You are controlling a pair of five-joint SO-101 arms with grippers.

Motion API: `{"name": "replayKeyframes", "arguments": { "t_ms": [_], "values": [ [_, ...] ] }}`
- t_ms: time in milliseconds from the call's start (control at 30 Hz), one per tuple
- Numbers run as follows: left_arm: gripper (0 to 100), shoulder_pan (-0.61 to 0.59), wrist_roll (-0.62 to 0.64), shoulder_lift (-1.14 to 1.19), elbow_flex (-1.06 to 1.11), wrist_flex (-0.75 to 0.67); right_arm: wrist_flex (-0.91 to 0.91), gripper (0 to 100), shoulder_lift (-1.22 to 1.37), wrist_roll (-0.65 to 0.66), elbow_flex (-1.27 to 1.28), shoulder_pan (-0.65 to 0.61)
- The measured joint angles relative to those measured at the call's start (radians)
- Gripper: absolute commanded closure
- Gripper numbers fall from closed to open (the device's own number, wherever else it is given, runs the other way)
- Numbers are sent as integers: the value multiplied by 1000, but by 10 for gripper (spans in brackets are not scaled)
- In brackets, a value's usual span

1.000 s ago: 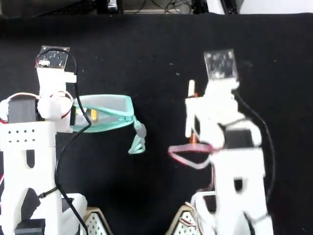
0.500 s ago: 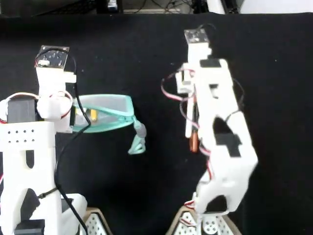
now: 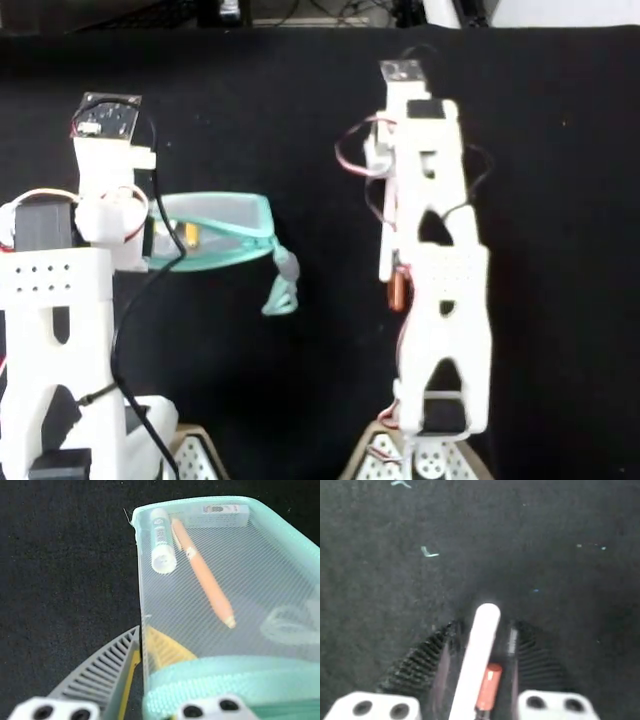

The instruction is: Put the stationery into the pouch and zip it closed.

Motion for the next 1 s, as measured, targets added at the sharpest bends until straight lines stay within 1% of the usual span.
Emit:
{"name": "replayKeyframes", "arguments": {
  "t_ms": [33, 167, 333, 433, 633, 733, 833, 1000],
  "values": [
    [970, 0, 0, 0, 0, 0, 32, 986, 31, 0, -57, 6],
    [970, 0, 0, 0, 0, 0, 150, 987, 124, 0, -279, 0],
    [970, 0, 0, 0, 0, 0, 293, 987, 186, 35, -580, 2],
    [970, 0, 0, 0, 0, 0, 305, 987, 187, 40, -624, 2],
    [970, 0, 0, 0, 0, 0, 308, 987, 173, 40, -601, 2],
    [970, 0, 0, 0, 0, 0, 308, 987, 109, 40, -531, 2],
    [970, 0, 0, 0, 0, 0, 308, 987, -25, 40, -391, 2],
    [970, 0, 0, 0, 0, 0, 308, 987, -373, 40, -46, -2]
  ]
}}
